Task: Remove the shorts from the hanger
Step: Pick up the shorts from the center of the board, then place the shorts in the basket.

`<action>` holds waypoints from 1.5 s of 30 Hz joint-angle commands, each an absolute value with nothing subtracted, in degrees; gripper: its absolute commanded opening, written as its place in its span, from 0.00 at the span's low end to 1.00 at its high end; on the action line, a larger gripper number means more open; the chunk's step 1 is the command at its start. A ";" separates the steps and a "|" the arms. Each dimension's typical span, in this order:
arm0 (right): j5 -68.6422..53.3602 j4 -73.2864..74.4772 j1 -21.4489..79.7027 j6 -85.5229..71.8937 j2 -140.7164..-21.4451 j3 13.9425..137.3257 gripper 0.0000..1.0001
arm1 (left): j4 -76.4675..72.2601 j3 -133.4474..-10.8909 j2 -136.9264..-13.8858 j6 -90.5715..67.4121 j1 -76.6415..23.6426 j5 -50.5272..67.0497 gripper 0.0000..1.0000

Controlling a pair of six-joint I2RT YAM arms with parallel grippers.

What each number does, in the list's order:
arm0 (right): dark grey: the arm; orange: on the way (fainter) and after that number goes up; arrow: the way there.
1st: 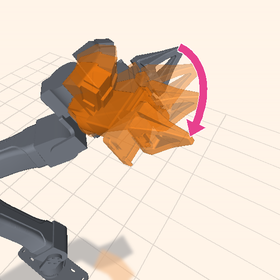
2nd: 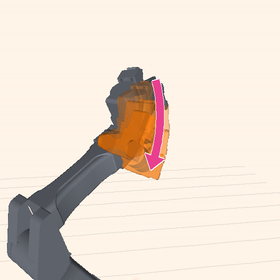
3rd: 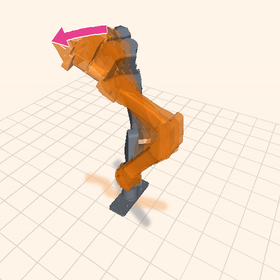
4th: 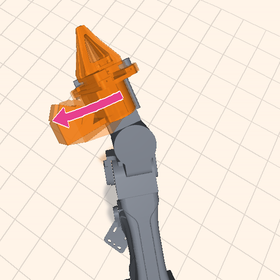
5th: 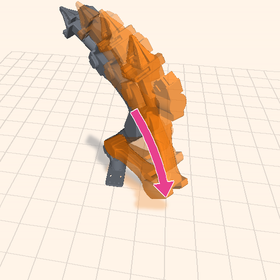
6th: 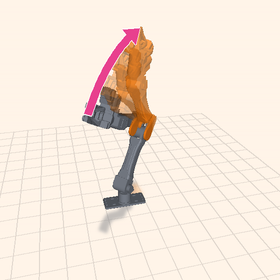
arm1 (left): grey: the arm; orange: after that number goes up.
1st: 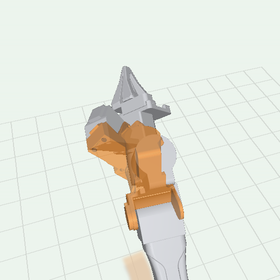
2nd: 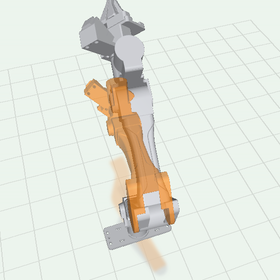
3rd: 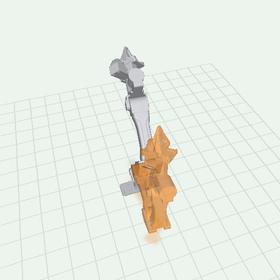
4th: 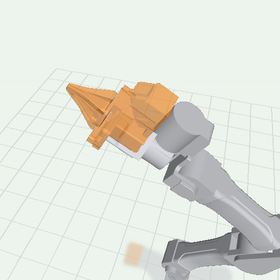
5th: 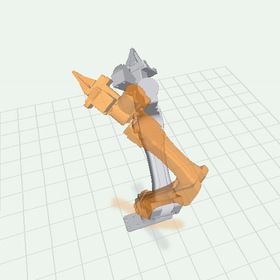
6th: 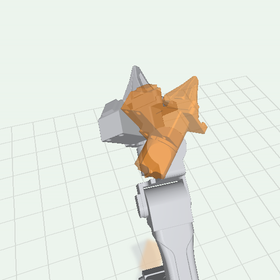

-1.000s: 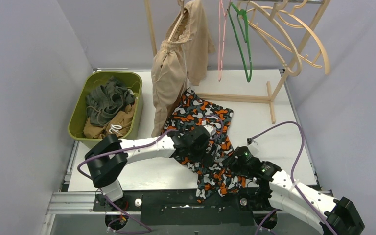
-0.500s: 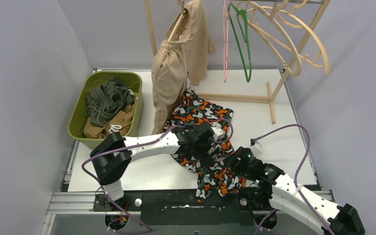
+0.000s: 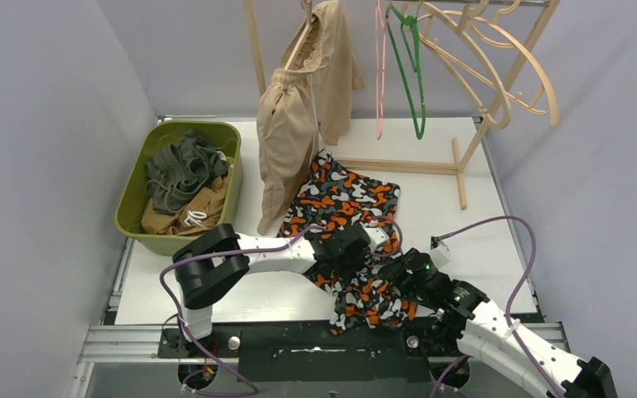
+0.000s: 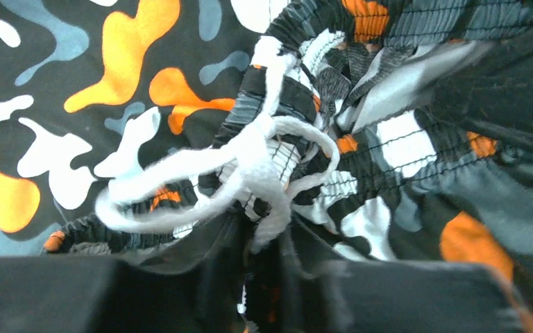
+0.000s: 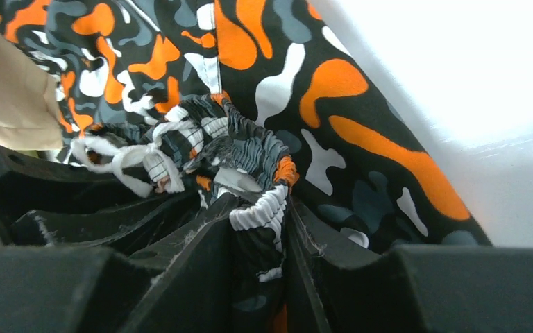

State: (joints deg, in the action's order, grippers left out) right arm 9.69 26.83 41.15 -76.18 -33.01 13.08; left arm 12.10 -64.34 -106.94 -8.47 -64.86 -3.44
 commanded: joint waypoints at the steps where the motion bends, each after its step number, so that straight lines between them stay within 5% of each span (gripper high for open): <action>1: 13.70 28.85 40.60 -77.78 -29.71 13.86 0.30 | 11.77 -62.08 -110.69 -13.13 -68.05 -14.67 0.03; 11: 21.68 40.10 40.65 -78.75 -21.49 20.23 0.59 | 20.92 -64.81 -88.84 -20.18 -72.24 -34.25 0.00; 17: 24.89 45.10 40.62 -80.23 -17.72 21.98 0.61 | 27.83 -63.06 -70.99 -23.12 -71.99 -30.84 0.00; 25: 24.58 44.61 40.69 -82.18 -16.99 20.85 0.61 | 53.72 -68.98 -55.04 -35.88 -71.55 -43.99 0.00; 36: 20.50 36.09 40.71 -77.84 -28.56 22.10 0.61 | 82.97 -85.59 -56.83 -47.62 -68.53 -61.04 0.00; 45: 19.68 33.81 40.67 -76.95 -32.67 22.79 0.62 | 77.85 -97.82 -63.96 -32.02 -50.71 -66.63 0.00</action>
